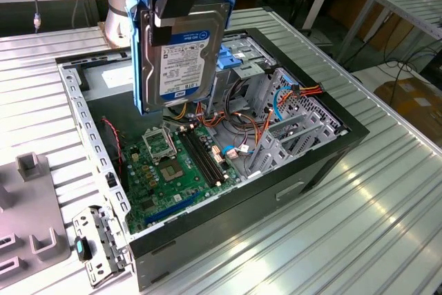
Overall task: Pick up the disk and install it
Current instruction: 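Insert the disk into the insertion slot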
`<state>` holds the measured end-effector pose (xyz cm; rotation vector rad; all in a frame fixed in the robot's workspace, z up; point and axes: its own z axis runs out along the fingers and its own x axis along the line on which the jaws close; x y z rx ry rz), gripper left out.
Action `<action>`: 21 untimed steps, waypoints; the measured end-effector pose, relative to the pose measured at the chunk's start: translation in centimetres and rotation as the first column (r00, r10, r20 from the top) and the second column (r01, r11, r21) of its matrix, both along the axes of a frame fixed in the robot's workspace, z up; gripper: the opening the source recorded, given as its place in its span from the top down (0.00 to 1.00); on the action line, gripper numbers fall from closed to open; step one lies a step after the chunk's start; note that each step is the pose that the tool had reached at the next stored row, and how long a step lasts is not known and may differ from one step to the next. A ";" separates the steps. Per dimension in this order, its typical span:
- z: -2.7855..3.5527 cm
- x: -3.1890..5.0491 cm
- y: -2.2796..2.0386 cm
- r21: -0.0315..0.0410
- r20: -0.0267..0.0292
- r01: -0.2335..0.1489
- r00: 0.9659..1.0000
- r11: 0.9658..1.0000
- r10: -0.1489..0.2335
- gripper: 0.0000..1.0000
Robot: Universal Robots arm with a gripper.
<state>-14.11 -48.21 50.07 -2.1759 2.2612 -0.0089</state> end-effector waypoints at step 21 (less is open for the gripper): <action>-0.02 3.93 -0.40 0.000 0.000 0.000 1.000 1.000 0.000 0.63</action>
